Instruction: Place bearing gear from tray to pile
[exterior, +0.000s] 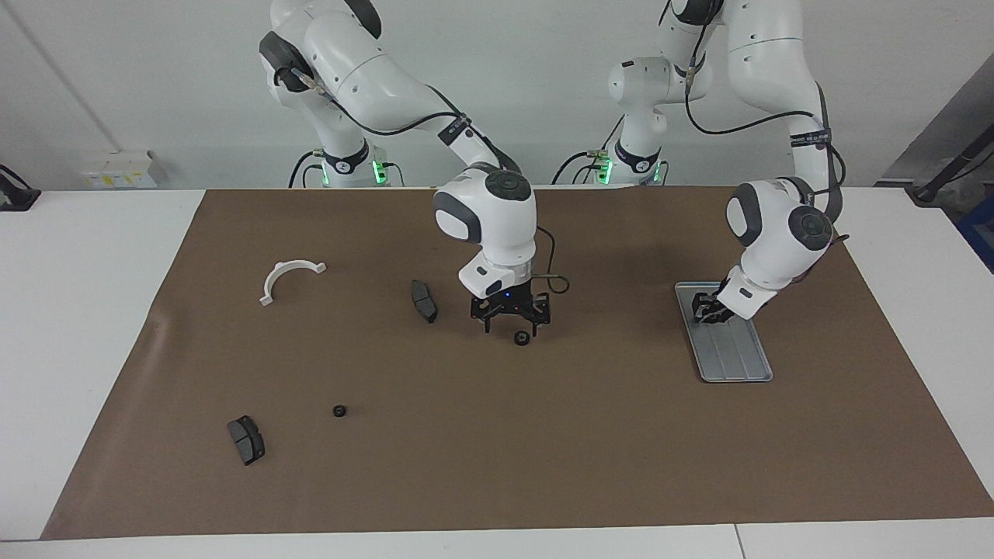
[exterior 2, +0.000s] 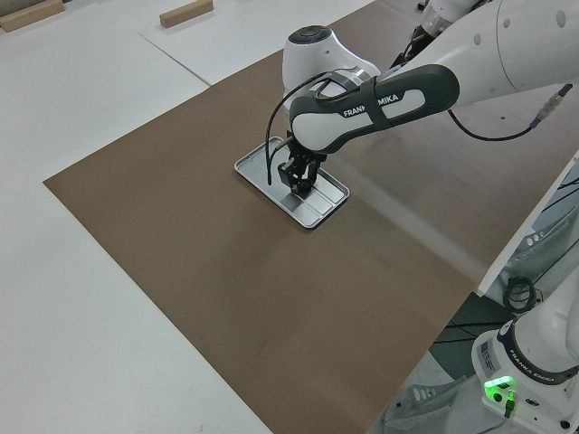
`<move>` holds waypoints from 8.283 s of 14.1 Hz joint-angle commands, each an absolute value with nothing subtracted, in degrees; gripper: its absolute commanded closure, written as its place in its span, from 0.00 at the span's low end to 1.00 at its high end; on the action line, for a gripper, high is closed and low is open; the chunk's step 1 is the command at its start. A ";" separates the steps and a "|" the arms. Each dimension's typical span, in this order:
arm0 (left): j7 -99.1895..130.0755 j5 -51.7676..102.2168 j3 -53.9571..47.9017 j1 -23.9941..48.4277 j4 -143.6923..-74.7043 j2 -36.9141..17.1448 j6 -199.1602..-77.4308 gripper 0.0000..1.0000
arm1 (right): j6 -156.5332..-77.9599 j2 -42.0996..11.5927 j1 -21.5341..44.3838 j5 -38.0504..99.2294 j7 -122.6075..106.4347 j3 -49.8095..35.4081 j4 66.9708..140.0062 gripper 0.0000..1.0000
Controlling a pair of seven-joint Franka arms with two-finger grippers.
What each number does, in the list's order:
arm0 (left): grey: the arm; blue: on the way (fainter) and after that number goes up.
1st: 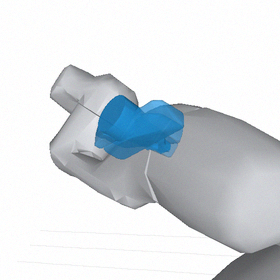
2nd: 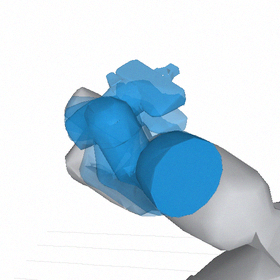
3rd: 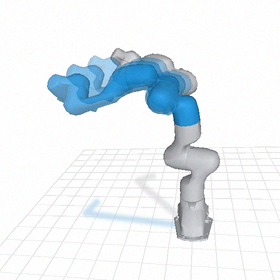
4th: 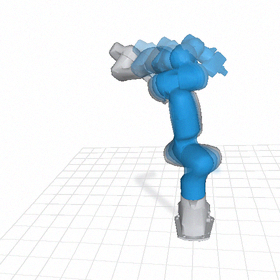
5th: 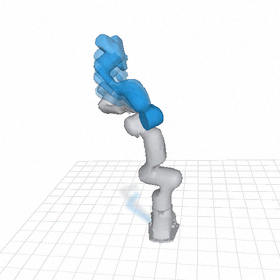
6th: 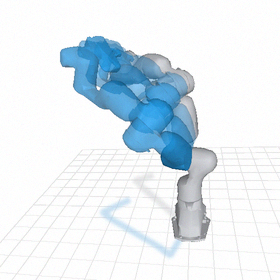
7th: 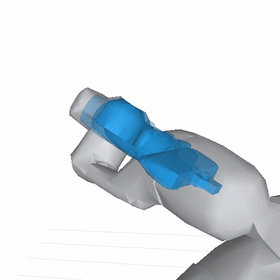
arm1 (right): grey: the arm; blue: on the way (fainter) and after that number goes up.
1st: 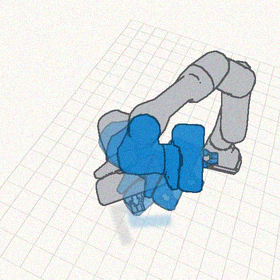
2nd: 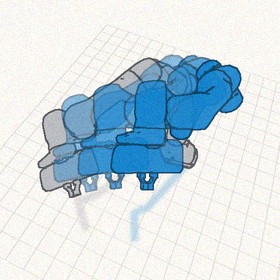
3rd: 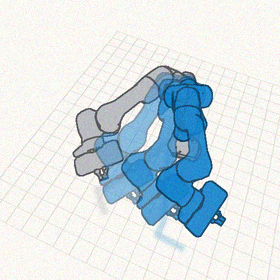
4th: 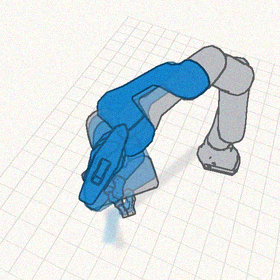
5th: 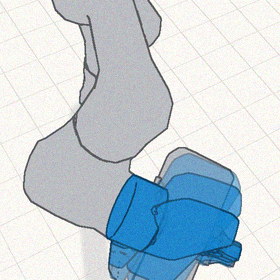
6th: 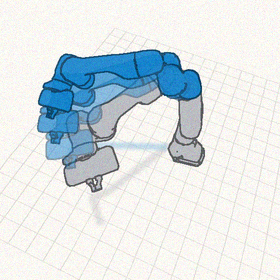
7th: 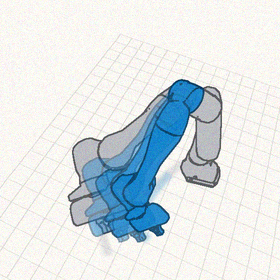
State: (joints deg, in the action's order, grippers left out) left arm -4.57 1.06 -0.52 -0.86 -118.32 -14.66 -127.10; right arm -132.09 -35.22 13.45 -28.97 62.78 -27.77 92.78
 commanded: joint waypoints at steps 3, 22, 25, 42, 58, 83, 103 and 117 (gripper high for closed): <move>-5.10 1.23 0.09 -0.44 -120.32 -13.18 -128.23 0.83 | -132.71 -37.35 13.18 -32.95 63.55 -28.92 91.76 0.00; 2.19 2.29 -0.62 2.37 -108.28 -14.24 -123.57 1.00 | -134.48 -38.41 13.45 -34.63 63.81 -28.83 92.55 1.00; 4.81 3.42 -0.62 4.21 -108.28 -14.24 -124.10 1.00 | -129.83 -37.19 12.92 -34.02 63.63 -28.83 89.83 1.00; 34.81 3.08 -0.53 35.51 -108.28 -20.65 -140.18 0.49 | -133.93 -17.75 8.35 6.23 -2.25 7.89 107.83 1.00; 4.76 2.73 0.44 0.64 -87.11 -13.28 -104.89 0.00 | -139.14 -22.60 7.64 9.76 -11.43 10.72 108.90 0.00; 0.70 -0.70 -0.44 0.26 -91.67 -3.34 -94.22 0.00 | -130.08 -38.94 14.50 -31.20 65.48 -31.11 91.23 0.00; 0.18 -0.79 -0.35 0.09 -91.67 -3.34 -94.75 0.00 | -130.00 -38.58 14.15 -33.48 69.08 -31.03 92.11 1.00; 0.53 -0.79 -0.44 0.17 -91.76 -3.34 -94.75 0.00 | -122.16 -11.70 8.96 -7.14 24.11 -6.61 108.95 1.00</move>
State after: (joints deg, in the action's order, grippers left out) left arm 0.70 0.33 -0.72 -0.29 -89.73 -5.05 -93.92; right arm -120.02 -15.31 8.95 -10.26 29.48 -9.18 101.67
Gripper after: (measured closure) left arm 0.000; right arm 0.656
